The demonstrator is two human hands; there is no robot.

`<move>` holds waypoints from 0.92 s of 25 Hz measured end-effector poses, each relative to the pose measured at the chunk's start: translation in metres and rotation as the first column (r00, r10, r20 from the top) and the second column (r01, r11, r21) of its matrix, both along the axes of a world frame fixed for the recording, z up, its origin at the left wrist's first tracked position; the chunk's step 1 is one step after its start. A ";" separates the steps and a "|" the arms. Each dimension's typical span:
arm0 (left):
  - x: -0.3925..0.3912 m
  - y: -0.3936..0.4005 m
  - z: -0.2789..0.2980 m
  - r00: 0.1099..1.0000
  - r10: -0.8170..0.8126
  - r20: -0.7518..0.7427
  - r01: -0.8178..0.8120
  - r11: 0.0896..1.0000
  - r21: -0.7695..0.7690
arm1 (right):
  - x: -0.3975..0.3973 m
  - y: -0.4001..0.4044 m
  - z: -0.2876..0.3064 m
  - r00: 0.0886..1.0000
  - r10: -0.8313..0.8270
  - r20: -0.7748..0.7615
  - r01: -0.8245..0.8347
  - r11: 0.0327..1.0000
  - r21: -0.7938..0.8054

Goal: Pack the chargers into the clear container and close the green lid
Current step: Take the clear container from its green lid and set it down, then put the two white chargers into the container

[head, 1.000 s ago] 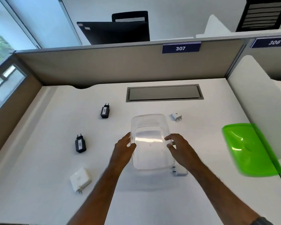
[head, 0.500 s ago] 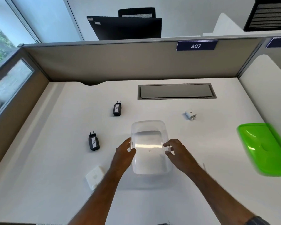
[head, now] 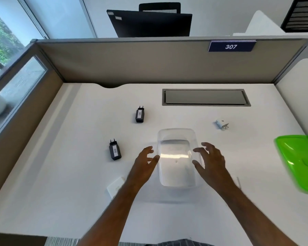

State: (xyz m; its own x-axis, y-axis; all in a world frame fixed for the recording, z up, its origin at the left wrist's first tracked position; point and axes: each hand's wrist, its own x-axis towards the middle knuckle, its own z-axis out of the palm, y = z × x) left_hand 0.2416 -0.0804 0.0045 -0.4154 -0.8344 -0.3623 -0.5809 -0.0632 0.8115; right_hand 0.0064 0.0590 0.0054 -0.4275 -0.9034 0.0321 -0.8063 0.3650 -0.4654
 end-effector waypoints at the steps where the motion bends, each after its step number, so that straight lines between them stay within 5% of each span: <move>1: 0.009 0.000 -0.002 1.000 0.004 0.012 -0.004 0.999 -0.034 | 0.004 -0.002 0.004 0.999 0.007 -0.035 -0.008 1.000 -0.029; 6: 0.072 -0.002 -0.025 0.985 0.084 0.151 -0.044 0.967 -0.251 | 0.036 -0.020 0.015 0.989 0.143 -0.025 -0.144 0.984 -0.104; 13: 0.166 0.001 -0.057 0.879 0.356 0.317 -0.234 0.902 -0.364 | 0.108 -0.057 0.017 0.885 0.463 0.044 -0.462 0.886 -0.041; 19: 0.216 0.012 -0.089 0.790 0.460 0.405 -0.309 0.870 -0.384 | 0.170 -0.087 0.003 0.690 0.719 0.084 -0.723 0.679 0.127; 23: 0.225 0.026 -0.109 0.775 0.405 0.486 -0.208 0.888 -0.410 | 0.201 -0.101 -0.013 0.602 0.780 0.170 -0.794 0.564 0.228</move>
State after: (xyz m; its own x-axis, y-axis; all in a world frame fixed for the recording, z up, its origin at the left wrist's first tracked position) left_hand 0.4669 -0.0542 -0.1049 0.0679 -0.9878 -0.1398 -0.9216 -0.1158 0.3705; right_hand 0.2073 -0.0418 -0.0074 0.4624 -0.8513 -0.2479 -0.8138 -0.2965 -0.4999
